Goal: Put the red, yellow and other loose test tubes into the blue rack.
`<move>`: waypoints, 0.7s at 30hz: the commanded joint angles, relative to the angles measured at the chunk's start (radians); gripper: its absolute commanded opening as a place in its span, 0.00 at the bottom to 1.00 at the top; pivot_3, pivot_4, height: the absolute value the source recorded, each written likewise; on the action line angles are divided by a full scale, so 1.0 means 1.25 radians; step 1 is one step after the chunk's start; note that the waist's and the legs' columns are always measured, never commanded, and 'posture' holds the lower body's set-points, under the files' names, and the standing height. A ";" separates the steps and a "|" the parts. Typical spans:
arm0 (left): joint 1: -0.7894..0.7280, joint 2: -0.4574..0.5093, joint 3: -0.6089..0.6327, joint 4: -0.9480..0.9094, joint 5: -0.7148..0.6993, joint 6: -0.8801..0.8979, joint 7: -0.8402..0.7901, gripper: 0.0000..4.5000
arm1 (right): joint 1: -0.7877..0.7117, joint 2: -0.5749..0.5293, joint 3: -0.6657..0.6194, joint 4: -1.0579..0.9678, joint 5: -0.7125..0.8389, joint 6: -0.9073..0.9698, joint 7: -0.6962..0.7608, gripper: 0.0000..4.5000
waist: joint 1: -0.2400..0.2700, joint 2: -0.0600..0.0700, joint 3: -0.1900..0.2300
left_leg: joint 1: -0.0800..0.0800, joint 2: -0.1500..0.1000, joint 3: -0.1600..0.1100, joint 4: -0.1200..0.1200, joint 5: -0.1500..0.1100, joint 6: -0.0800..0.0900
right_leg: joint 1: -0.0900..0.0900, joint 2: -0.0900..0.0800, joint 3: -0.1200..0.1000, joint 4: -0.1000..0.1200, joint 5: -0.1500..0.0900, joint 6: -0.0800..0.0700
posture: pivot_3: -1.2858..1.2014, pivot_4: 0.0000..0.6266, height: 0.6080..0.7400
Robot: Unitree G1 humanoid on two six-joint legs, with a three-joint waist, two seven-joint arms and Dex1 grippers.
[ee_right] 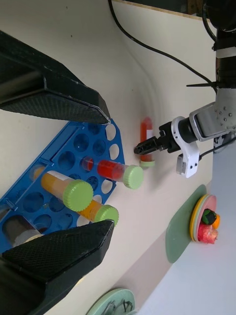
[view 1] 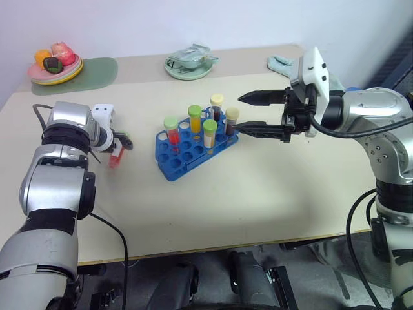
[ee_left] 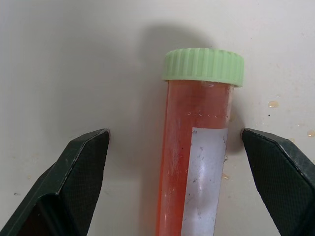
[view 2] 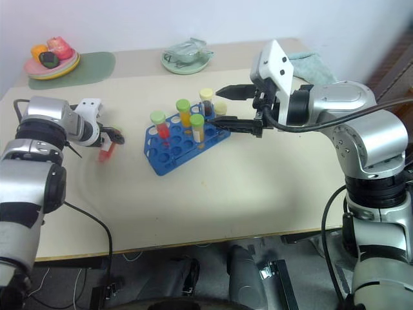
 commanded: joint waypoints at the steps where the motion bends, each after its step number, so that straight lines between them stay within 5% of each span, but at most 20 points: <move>1: -0.007 -0.001 0.012 0.005 0.018 0.012 -0.002 0.85 | -0.017 0.002 -0.007 -0.013 0.001 -0.010 -0.002 0.70 | 0.000 0.000 0.000 | 0.000 0.000 0.000 0.000 0.000 0.000 | 0.000 0.000 0.000 0.000 0.000 0.000 | 0.52 0.24 1.00; 4: -0.009 -0.003 0.023 0.004 0.021 0.041 0.001 0.58 | -0.017 0.001 -0.004 -0.007 -0.001 -0.013 0.001 0.70 | -0.001 0.000 0.000 | 0.000 0.000 0.000 0.000 0.000 0.000 | 0.000 0.000 0.000 0.000 0.000 0.000 | 0.52 0.24 1.00; 15: 0.034 0.019 0.040 -0.097 0.019 0.134 -0.017 0.58 | -0.011 0.016 0.016 0.026 -0.024 -0.043 0.017 0.70 | -0.003 0.000 0.000 | -0.001 0.000 0.000 0.000 0.000 0.000 | -0.001 0.000 0.000 0.001 0.000 0.000 | 0.52 0.24 1.00; 21: 0.063 0.028 0.052 -0.161 0.018 0.162 -0.016 0.18 | -0.019 0.027 0.029 0.060 -0.039 -0.069 0.032 0.70 | -0.001 0.000 0.000 | 0.000 0.000 0.000 0.001 0.000 0.000 | -0.001 0.000 0.000 0.001 0.000 0.000 | 0.52 0.24 1.00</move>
